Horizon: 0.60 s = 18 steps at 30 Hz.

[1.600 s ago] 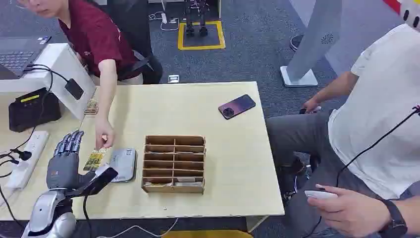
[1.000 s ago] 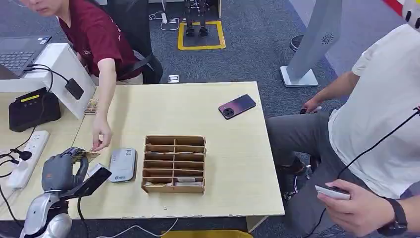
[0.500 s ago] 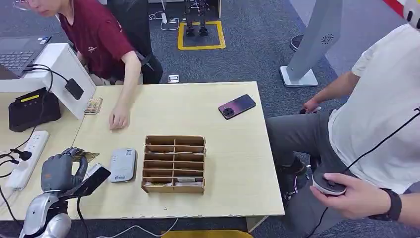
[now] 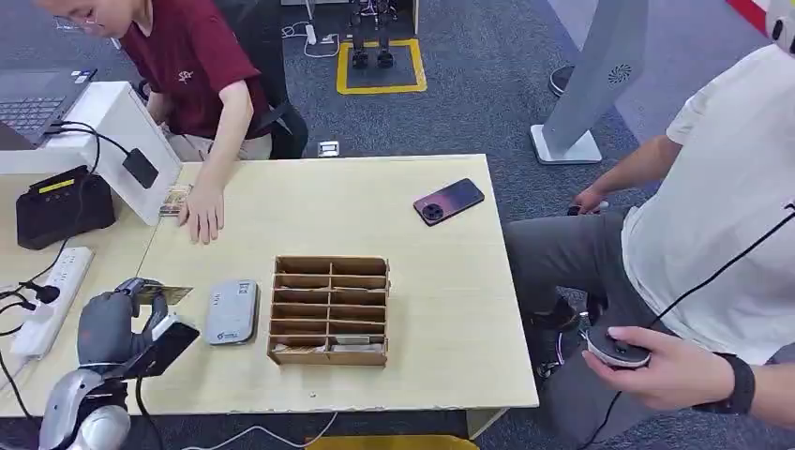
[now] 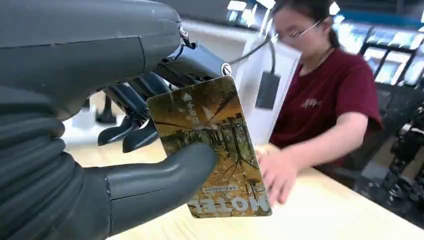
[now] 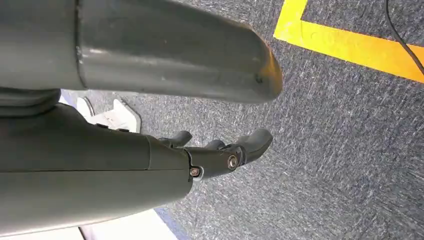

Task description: Pass the card to the sensor for recognition and then transmit it.

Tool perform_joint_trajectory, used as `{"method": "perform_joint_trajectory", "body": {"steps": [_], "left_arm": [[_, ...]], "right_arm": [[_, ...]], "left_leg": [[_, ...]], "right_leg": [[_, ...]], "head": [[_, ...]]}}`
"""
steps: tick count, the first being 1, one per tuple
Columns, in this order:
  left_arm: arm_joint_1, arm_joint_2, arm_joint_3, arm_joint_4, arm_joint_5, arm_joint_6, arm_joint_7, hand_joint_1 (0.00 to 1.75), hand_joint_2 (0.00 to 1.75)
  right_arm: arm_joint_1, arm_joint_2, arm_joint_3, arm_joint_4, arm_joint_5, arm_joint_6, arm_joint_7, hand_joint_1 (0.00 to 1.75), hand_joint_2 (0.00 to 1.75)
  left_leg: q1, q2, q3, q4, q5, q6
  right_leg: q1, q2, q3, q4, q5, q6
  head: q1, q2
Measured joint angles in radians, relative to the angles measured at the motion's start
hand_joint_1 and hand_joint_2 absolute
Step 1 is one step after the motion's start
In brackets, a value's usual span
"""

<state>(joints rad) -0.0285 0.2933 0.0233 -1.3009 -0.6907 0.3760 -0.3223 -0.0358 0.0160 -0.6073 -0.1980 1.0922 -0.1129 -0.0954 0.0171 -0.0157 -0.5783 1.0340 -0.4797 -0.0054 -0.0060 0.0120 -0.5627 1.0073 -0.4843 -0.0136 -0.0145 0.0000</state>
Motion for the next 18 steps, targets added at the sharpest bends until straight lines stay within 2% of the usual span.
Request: {"method": "perform_joint_trajectory", "body": {"steps": [2,3,5,9,18], "left_arm": [[-0.001,-0.025,0.011,-0.023,0.119,-0.107,0.036,1.75,1.75],[-0.003,-0.043,0.016,-0.034,0.209,-0.195,0.080,1.75,1.75],[-0.007,-0.069,0.018,-0.045,0.323,-0.309,0.146,1.75,1.75],[-0.027,-0.096,0.018,-0.044,0.352,-0.324,0.174,1.75,1.75],[-0.052,-0.114,0.018,-0.043,0.361,-0.327,0.175,1.75,1.75]], "right_arm": [[0.000,0.000,-0.004,0.000,0.007,-0.001,0.003,0.00,0.00],[0.000,0.000,-0.006,0.000,0.012,-0.002,0.003,0.00,0.00],[-0.001,0.000,-0.011,0.000,0.018,-0.004,0.006,0.00,0.00],[0.000,0.000,-0.023,0.000,0.018,-0.005,0.009,0.00,0.00],[-0.002,0.000,-0.031,0.000,0.018,-0.010,0.009,0.00,0.00]], "left_leg": [[0.000,0.000,0.000,0.000,0.000,0.000],[0.000,0.000,0.000,0.000,0.000,0.000],[0.000,0.000,0.000,0.000,0.000,0.000],[0.000,0.000,0.000,0.000,0.001,0.000],[0.000,0.000,0.000,0.000,0.001,0.000]], "right_leg": [[0.000,0.000,0.000,0.000,0.000,0.000],[0.000,0.000,0.000,0.000,0.000,0.000],[0.000,0.000,0.000,0.000,0.000,0.000],[0.000,0.000,0.000,0.000,0.001,0.001],[0.000,0.000,0.000,0.000,0.001,0.001]], "head": [[0.000,0.000],[0.000,0.000],[0.001,0.000],[0.000,0.000],[0.000,0.000]]}}
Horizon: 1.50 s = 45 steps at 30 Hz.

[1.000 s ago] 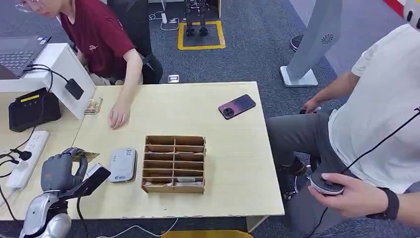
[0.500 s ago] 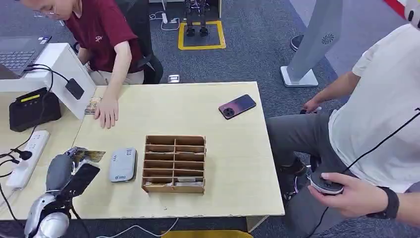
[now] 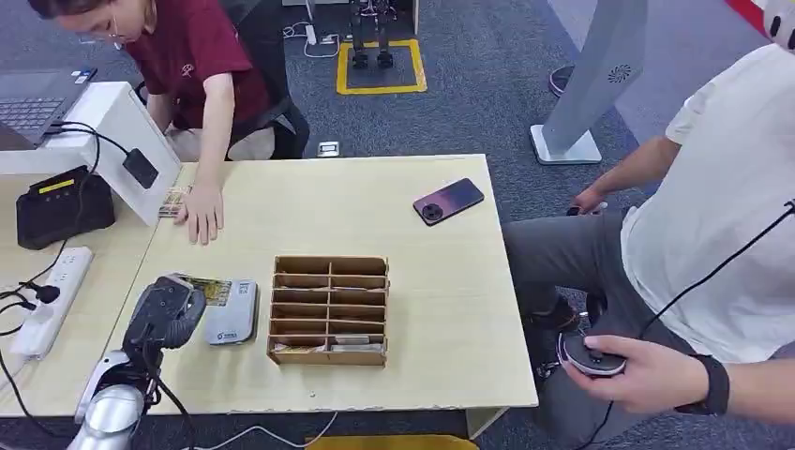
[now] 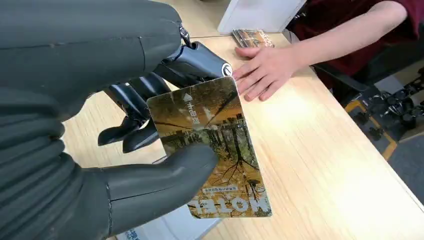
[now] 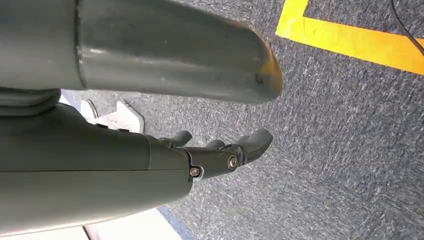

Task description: Pass the card to the sensor for recognition and then transmit it.

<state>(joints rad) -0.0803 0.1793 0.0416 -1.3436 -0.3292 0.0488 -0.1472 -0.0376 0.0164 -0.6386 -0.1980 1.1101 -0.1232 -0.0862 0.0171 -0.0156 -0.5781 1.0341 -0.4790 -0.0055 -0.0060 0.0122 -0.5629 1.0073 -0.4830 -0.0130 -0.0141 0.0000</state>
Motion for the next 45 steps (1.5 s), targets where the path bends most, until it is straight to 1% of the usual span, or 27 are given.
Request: {"method": "perform_joint_trajectory", "body": {"steps": [9,15,20,25,28,35,41,45], "left_arm": [[-0.009,-0.005,0.000,0.000,0.000,-0.001,0.000,1.75,1.75],[-0.023,-0.006,0.000,0.018,-0.005,0.002,0.018,1.75,1.75],[-0.054,-0.009,0.000,0.066,-0.020,0.021,0.035,1.75,1.75],[-0.089,-0.015,0.000,0.135,-0.115,0.087,0.050,1.75,1.75],[-0.099,-0.024,0.000,0.178,-0.146,0.098,0.055,1.75,1.75],[-0.112,-0.037,0.008,0.255,-0.175,0.120,0.055,1.75,1.75],[-0.119,-0.042,0.027,0.295,-0.196,0.127,0.055,1.75,1.75],[-0.120,-0.046,0.035,0.310,-0.198,0.120,0.055,1.75,1.75]], "right_arm": [[0.000,0.000,-0.001,0.000,0.000,0.000,0.000,0.00,0.00],[0.000,0.002,-0.005,0.000,0.013,0.000,0.000,0.00,0.00],[-0.002,0.003,-0.010,0.000,0.019,0.001,0.000,0.00,0.00],[-0.003,0.007,-0.015,0.000,0.034,0.001,0.001,0.00,0.00],[-0.005,0.009,-0.016,0.000,0.037,0.001,0.002,0.00,0.00],[-0.008,0.012,-0.017,0.000,0.055,0.002,0.002,0.00,0.00],[-0.008,0.013,-0.017,0.000,0.070,0.002,0.000,0.00,0.00],[-0.008,0.013,-0.019,0.000,0.071,0.002,-0.001,0.00,0.00]], "left_leg": [[0.000,0.000,0.000,0.000,0.000,0.000],[0.000,0.000,0.000,0.000,0.000,0.000],[0.000,0.000,0.000,0.000,0.000,0.000],[0.000,0.000,0.000,0.000,0.001,0.000],[0.000,0.000,0.000,0.000,0.001,0.000],[0.000,0.000,0.000,0.000,0.001,0.000],[0.000,0.000,0.000,0.000,0.001,0.000],[0.000,0.000,0.000,0.000,0.001,0.000]], "right_leg": [[0.000,0.000,0.000,0.000,0.000,0.000],[0.000,0.000,0.000,0.000,0.000,0.000],[0.000,0.000,0.000,0.000,0.000,0.000],[0.000,0.000,0.000,0.000,0.000,0.000],[0.000,0.000,0.000,0.000,0.000,0.000],[0.000,0.000,0.000,0.000,0.000,0.000],[0.000,0.000,0.000,0.000,0.000,0.000],[0.000,0.000,0.000,0.000,0.000,0.000]], "head": [[0.000,0.000],[0.000,0.000],[0.000,0.000],[0.000,0.000],[0.000,0.000],[0.000,0.000],[0.000,0.000],[0.000,0.000]]}}
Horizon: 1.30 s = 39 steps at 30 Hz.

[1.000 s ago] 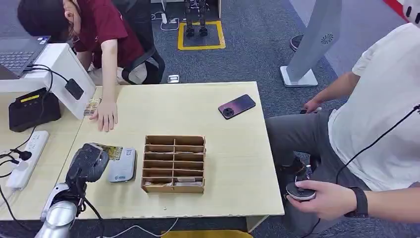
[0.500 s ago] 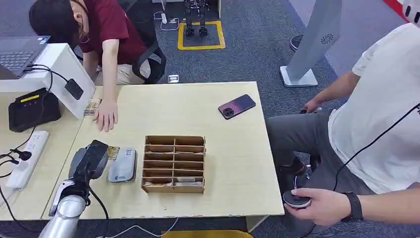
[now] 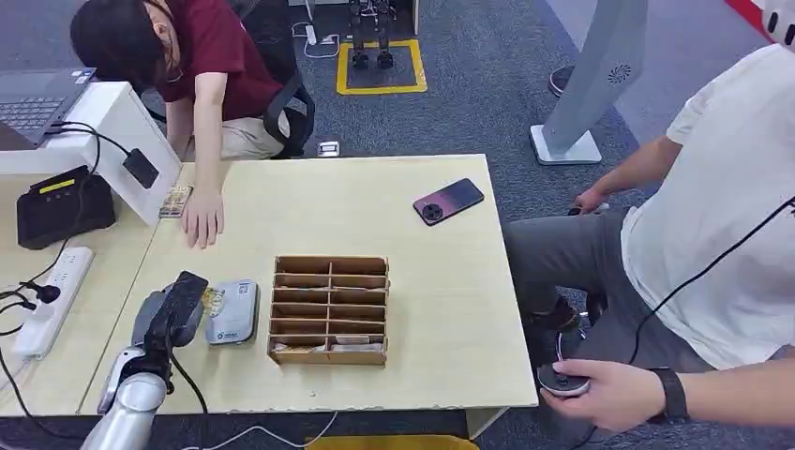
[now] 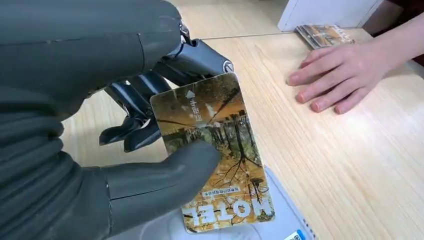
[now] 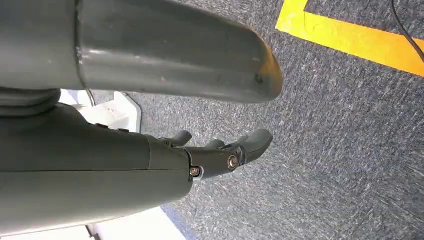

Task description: Pass the card to the sensor for recognition and then transmit it.

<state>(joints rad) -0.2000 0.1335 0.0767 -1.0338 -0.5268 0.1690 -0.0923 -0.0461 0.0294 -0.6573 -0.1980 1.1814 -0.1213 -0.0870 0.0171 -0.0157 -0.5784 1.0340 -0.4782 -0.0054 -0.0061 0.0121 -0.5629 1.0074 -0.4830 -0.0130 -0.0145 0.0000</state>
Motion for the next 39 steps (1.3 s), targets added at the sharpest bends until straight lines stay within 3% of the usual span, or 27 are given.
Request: {"method": "perform_joint_trajectory", "body": {"steps": [8,16,29,35,39], "left_arm": [[0.000,-0.003,0.009,0.015,-0.036,-0.010,0.015,1.75,1.75],[-0.002,-0.001,0.009,0.057,-0.224,0.042,0.071,1.75,1.75],[-0.002,0.001,0.009,0.069,-0.241,0.052,0.083,1.75,1.75],[0.000,0.003,-0.013,0.080,-0.389,0.083,0.132,1.75,1.75],[0.001,0.002,-0.020,0.082,-0.414,0.080,0.132,1.75,1.75]], "right_arm": [[0.000,0.000,-0.007,0.000,0.015,0.001,-0.004,0.00,0.00],[-0.004,0.000,-0.019,0.000,0.031,0.005,-0.003,0.00,0.00],[-0.006,0.000,-0.023,0.000,0.033,0.005,-0.003,0.00,0.00],[-0.007,0.001,-0.023,0.000,0.035,0.006,-0.006,0.00,0.00],[-0.007,0.001,-0.023,0.000,0.036,0.006,-0.006,0.00,0.00]], "left_leg": [[0.000,0.000,0.000,0.000,0.000,0.000],[0.000,0.000,0.001,0.000,0.000,0.000],[0.000,-0.001,0.000,0.000,0.000,0.000],[0.000,-0.001,0.000,0.000,0.000,0.000],[0.000,0.000,0.000,0.000,0.000,0.000]], "right_leg": [[0.000,0.000,0.000,0.000,0.000,0.000],[0.000,0.000,0.000,0.000,0.000,0.000],[0.000,-0.001,0.001,0.000,0.000,0.000],[0.000,0.000,0.001,0.000,0.000,0.000],[0.000,0.000,0.001,0.000,0.000,0.000]], "head": [[0.000,0.000],[0.000,0.000],[0.000,0.000],[0.000,0.000],[0.000,0.000]]}}
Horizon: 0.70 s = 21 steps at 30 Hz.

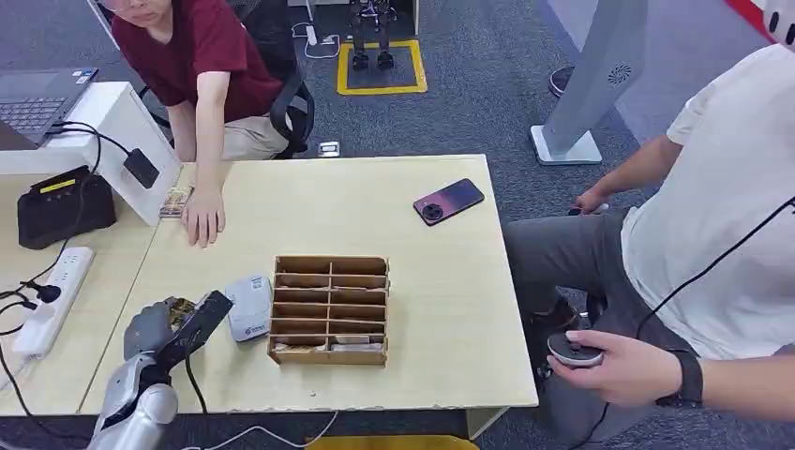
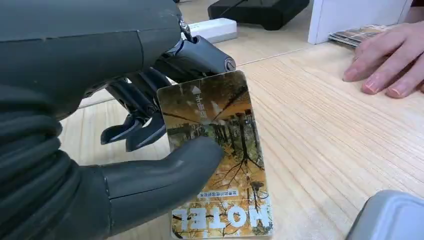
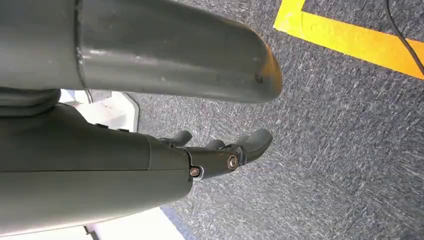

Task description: Pass the card to the sensor for recognition and then transmit it.

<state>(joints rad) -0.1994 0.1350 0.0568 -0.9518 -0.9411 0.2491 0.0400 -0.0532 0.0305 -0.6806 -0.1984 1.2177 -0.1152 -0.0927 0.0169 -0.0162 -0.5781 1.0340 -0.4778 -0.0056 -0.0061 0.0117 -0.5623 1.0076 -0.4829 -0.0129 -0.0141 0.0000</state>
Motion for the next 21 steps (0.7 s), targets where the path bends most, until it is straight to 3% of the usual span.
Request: {"method": "perform_joint_trajectory", "body": {"steps": [6,10,15,21], "left_arm": [[0.005,-0.005,0.000,-0.018,0.118,-0.063,-0.061,1.75,1.75],[0.021,-0.009,0.004,-0.070,0.328,-0.150,-0.129,1.75,1.75],[0.040,-0.009,0.016,-0.178,0.590,-0.178,-0.197,1.75,1.75],[0.040,-0.009,0.029,-0.275,0.684,-0.187,-0.226,1.75,1.75]], "right_arm": [[0.000,0.002,-0.008,0.000,0.018,0.000,-0.003,0.00,0.00],[0.000,0.002,-0.021,0.000,0.020,-0.002,-0.008,0.00,0.00],[0.001,0.002,-0.031,0.000,0.036,-0.009,-0.011,0.00,0.00],[0.002,0.003,-0.040,0.000,0.037,-0.014,-0.013,0.00,0.00]], "left_leg": [[0.000,0.000,0.000,0.000,0.000,0.000],[0.000,0.000,0.000,0.000,0.000,0.000],[0.000,0.000,-0.001,0.000,0.000,0.000],[0.000,0.000,-0.001,0.000,0.000,0.000]], "right_leg": [[0.000,0.000,0.000,0.000,0.000,0.000],[0.000,0.000,0.000,0.000,0.000,0.000],[0.000,0.000,-0.001,0.000,0.000,0.000],[0.000,0.000,-0.001,0.000,0.000,0.000]], "head": [[0.000,0.000],[0.000,0.000],[0.000,0.000],[0.000,0.000]]}}
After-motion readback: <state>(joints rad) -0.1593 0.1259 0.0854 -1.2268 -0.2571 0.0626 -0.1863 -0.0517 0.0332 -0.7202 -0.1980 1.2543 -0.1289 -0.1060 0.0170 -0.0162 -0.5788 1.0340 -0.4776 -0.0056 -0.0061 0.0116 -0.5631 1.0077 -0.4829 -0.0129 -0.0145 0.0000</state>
